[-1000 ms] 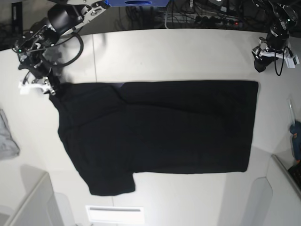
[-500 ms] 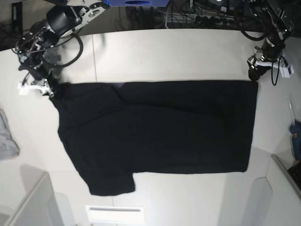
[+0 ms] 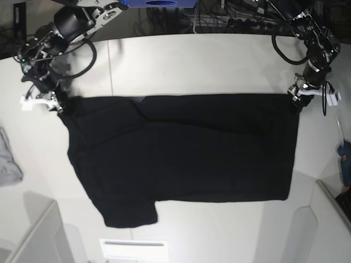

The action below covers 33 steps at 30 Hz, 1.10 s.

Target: Fold the T-shirt properly

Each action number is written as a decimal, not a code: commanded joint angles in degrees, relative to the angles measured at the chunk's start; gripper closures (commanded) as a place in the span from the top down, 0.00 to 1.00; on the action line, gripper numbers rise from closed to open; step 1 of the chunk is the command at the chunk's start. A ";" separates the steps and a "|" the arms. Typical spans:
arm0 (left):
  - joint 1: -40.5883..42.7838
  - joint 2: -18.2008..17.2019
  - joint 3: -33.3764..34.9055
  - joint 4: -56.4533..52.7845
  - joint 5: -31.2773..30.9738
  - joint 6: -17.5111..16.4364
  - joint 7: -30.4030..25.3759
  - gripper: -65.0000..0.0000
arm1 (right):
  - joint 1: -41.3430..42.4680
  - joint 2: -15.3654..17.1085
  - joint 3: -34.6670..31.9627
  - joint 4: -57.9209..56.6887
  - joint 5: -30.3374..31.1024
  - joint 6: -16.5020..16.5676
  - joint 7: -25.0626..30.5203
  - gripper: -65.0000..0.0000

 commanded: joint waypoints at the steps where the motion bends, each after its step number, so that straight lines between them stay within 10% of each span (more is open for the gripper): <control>1: -0.23 -0.18 0.20 -0.58 1.45 0.89 2.16 0.72 | 0.03 0.36 -0.05 0.28 -2.00 -0.20 -1.00 0.45; 14: -1.11 -1.32 5.04 -1.55 1.45 0.98 2.07 0.01 | 0.39 0.44 -0.14 0.28 -2.00 -0.20 -0.39 0.40; 19: -1.29 -1.94 5.39 -0.76 1.45 0.98 2.43 0.00 | 2.14 1.32 -0.14 0.37 -1.74 -0.11 -0.83 0.00; 33: 0.47 -3.96 4.95 7.95 1.45 0.98 9.02 0.00 | 3.20 1.68 -0.05 9.07 -1.65 -4.24 -8.56 0.00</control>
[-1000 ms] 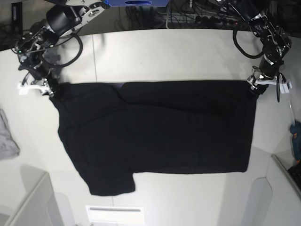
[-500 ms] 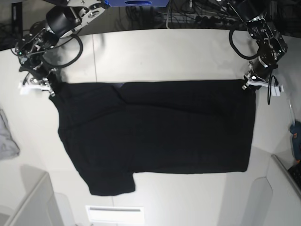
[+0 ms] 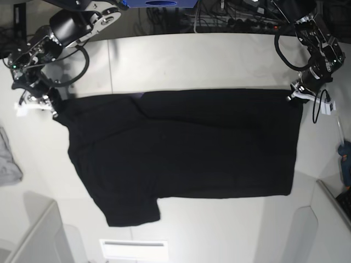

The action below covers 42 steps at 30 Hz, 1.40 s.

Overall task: Fold the T-shirt properly
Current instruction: 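Drag the shirt by its hem toward the robot with both grippers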

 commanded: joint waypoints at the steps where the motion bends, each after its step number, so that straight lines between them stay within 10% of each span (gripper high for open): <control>1: 0.01 -0.94 -0.21 1.48 -0.67 -0.33 -0.05 0.00 | 0.53 0.67 0.04 2.19 1.45 -0.62 0.96 0.00; 42: 19.53 -0.94 -0.30 14.32 -1.03 -0.68 0.30 0.00 | -20.92 -0.30 0.57 12.74 16.05 -1.23 -1.76 0.00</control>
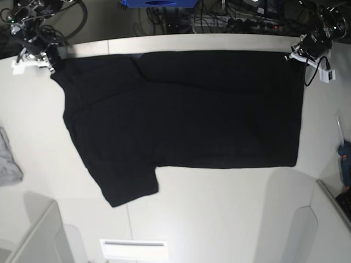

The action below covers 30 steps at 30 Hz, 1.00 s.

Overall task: Fold the T-shirt properly
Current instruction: 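Drag the shirt by its hem toward the robot with both grippers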

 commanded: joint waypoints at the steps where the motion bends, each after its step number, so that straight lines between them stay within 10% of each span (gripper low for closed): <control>1: 0.67 -0.92 -0.36 1.05 -0.68 -0.23 -0.83 0.00 | -0.18 0.75 0.20 1.70 1.25 0.19 0.82 0.00; 30: 3.75 -0.74 -4.40 0.87 -0.41 -0.23 -0.66 0.00 | -4.05 0.40 0.20 4.51 1.34 0.28 0.55 0.00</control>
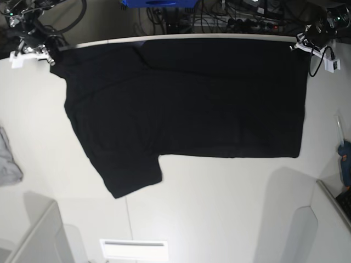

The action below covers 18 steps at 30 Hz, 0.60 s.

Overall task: Fold the T-shirt properly
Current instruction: 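Drag the shirt by its hem toward the robot with both grippers, then release the hem and move the right gripper to the sleeve side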

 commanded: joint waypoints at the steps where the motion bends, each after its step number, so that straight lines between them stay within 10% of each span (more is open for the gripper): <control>1: 0.45 -0.92 -0.73 0.87 -0.22 0.26 -0.79 0.00 | -0.13 0.62 0.35 0.80 0.94 0.36 1.19 0.00; 3: 0.45 -0.92 -0.73 0.87 -0.22 0.26 -0.79 0.00 | -0.13 0.62 0.44 0.80 0.94 0.36 1.19 0.11; 7: 0.45 -0.92 -0.82 0.96 -0.22 0.26 -0.79 0.40 | -0.13 0.62 0.44 1.06 1.03 0.45 1.54 0.42; 12: 0.36 -0.92 -3.02 0.96 -0.22 0.34 -0.79 0.73 | 0.13 0.09 3.16 1.06 1.03 0.45 1.36 0.44; 18: -0.26 -1.01 -11.28 1.31 -0.57 0.34 -0.79 0.75 | 2.33 1.76 3.78 0.89 1.03 0.45 1.54 0.44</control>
